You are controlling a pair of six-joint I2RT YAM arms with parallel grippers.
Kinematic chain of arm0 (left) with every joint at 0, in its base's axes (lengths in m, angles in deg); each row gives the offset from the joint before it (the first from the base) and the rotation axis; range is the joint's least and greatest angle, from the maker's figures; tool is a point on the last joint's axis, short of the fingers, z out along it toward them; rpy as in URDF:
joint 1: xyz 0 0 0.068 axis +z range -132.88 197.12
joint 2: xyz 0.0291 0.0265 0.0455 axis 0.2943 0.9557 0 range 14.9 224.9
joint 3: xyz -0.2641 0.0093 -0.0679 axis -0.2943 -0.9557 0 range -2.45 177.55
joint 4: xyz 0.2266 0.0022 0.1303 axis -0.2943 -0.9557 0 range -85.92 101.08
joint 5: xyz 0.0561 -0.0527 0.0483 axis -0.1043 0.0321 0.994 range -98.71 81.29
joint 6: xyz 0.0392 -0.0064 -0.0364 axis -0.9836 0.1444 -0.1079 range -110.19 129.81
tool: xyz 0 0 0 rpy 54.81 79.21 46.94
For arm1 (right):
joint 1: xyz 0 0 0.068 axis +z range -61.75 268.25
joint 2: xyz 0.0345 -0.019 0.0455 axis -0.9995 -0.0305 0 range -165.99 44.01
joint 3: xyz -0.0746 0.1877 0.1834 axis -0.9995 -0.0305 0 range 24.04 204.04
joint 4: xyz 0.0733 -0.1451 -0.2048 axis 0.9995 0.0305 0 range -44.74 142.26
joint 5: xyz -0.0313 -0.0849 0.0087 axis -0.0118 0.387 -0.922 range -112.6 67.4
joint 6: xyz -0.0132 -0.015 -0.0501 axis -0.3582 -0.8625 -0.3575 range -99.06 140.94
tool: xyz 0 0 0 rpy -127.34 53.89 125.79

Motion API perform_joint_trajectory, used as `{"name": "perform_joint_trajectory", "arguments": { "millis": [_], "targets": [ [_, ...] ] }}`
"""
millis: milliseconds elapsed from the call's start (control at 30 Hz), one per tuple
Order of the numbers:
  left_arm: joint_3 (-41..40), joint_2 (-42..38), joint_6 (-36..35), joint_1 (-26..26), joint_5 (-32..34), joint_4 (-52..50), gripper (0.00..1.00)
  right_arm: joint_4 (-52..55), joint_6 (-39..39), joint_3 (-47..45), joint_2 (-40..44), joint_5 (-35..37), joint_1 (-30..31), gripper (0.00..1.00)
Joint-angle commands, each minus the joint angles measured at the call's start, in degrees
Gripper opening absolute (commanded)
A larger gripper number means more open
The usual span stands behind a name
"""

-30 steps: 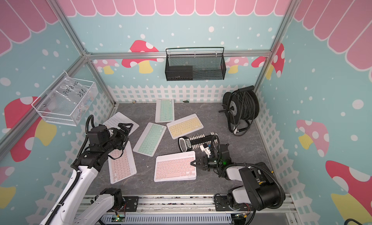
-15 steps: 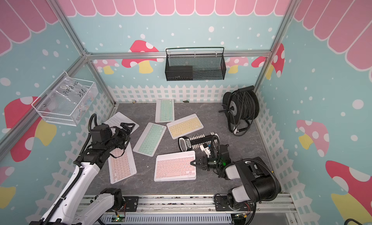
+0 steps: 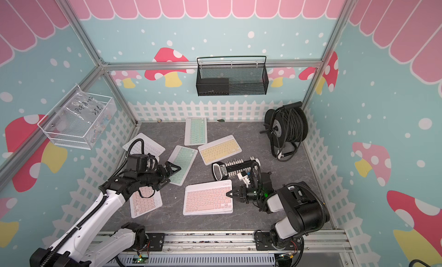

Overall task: Stack the numeric keypads
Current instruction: Place the numeric keypad at the numeric keypad.

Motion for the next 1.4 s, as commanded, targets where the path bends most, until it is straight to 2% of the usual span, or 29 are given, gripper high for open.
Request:
{"name": "perform_joint_trajectory", "arguments": {
  "millis": [0, 167, 267, 433, 533, 767, 1033, 1367],
  "targets": [
    [-4.5, -1.9, -0.7, -2.3, -1.7, -0.1, 1.0, -3.0, -0.8, -0.2, -0.2, -2.5, -0.1, 0.09],
    [-9.2, -3.3, 3.5, -4.8, 0.1, 5.3, 1.0, -3.1, -1.5, -0.9, -0.3, -1.9, -0.1, 0.1],
    [-10.8, -1.3, 3.8, -6.8, 0.6, 7.2, 1.0, -3.2, -1.8, -0.8, -1.7, -1.7, -0.1, 0.1],
    [-10.7, 4.1, 3.4, -13.5, 2.8, 10.7, 1.0, -3.2, -2.1, -0.6, -2.4, -1.8, -0.1, 0.1],
    [-11.0, 6.7, 2.4, -15.1, 4.6, 11.1, 1.0, -3.2, -2.5, -1.0, -2.8, -1.4, -0.1, 0.11],
    [-12.1, 6.5, 1.5, -16.1, 8.9, 10.2, 1.0, -3.8, -2.5, -0.7, -3.7, -0.3, -0.1, 0.11],
    [-13.0, 13.8, 1.4, -16.9, 6.1, 16.5, 1.0, -5.5, -1.9, -1.1, -5.2, 0.3, -0.1, 0.12],
    [-12.6, 17.5, 2.6, -18.3, 4.9, 20.5, 1.0, -11.9, 1.2, -2.6, -8.1, 1.3, -0.1, 0.13]
  ]
}}
